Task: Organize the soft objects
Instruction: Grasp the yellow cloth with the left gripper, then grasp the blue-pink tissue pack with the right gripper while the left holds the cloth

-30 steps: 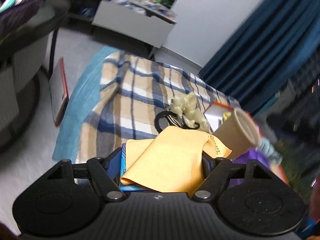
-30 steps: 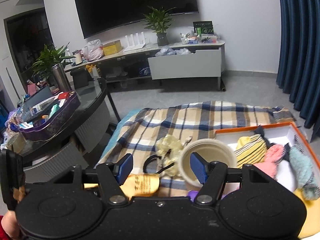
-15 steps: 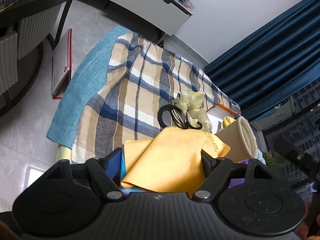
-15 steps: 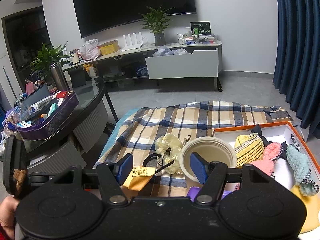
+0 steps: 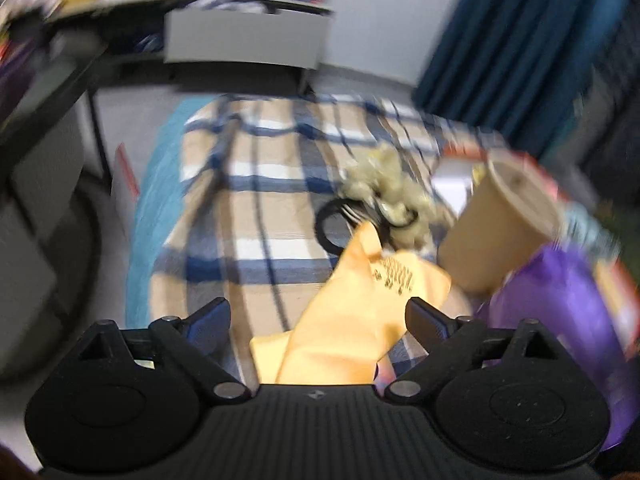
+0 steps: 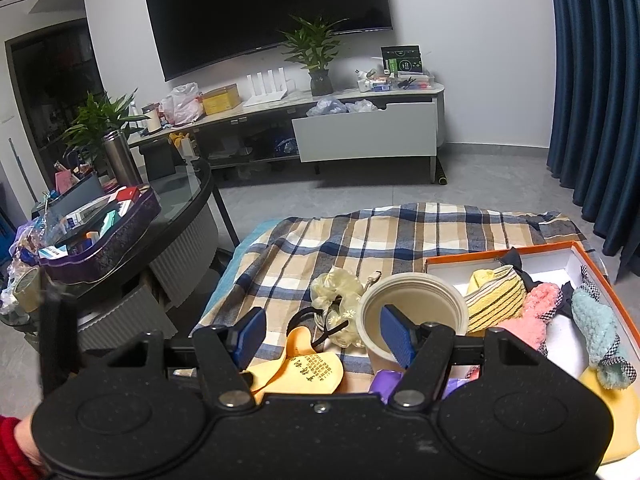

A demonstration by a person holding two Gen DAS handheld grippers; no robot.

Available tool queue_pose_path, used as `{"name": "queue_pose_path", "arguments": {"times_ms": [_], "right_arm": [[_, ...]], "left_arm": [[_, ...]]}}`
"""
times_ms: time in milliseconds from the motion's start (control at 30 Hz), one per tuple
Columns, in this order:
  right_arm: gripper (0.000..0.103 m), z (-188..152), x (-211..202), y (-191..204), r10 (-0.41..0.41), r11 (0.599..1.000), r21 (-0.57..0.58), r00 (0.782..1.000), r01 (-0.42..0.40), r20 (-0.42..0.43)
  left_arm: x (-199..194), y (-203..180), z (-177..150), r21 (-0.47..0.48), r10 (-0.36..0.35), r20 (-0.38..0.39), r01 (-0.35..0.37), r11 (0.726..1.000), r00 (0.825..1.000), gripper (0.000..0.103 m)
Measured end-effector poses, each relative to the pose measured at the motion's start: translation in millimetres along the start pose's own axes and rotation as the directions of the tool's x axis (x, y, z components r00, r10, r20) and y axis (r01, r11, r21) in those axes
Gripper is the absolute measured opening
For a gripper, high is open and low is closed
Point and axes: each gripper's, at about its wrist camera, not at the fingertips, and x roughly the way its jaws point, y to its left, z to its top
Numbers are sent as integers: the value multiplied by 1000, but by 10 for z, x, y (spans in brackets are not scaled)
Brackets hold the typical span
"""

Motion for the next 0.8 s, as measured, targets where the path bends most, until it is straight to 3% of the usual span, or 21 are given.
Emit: {"name": "queue_pose_path", "arguments": {"times_ms": [33, 100, 133, 167, 267, 433, 600, 800], "right_arm": [[77, -5, -5, 3, 2, 1000, 1, 1000, -2, 0], [77, -13, -15, 29, 3, 1000, -2, 1000, -3, -2], [77, -14, -29, 38, 5, 1000, -5, 1000, -5, -2], [77, -19, -42, 46, 5, 1000, -7, 1000, -5, -1], [77, -35, -83, 49, -3, 1000, -16, 1000, 3, -3], [77, -127, -71, 110, 13, 999, -30, 999, -14, -34], [78, -304, 105, 414, 66, 994, -84, 992, -75, -103], [78, -593, 471, 770, 103, 982, -132, 973, -132, -207]], "left_arm": [[80, -71, 10, 52, 28, -18, -27, 998, 999, 94], [228, -161, 18, 126, 54, -46, -47, 991, 997, 76], [274, -158, 22, 129, 49, -53, -42, 991, 997, 59], [293, -126, 37, 103, 25, -52, -19, 994, 998, 45], [221, 17, 87, 1, -5, -6, 5, 1000, 1000, 23], [-148, 260, 105, -119, 45, 112, -31, 992, 993, 11], [-501, 427, -2, -181, 149, 188, -115, 977, 971, 9], [-554, 542, -152, -216, 135, 180, -95, 972, 974, 9]]}}
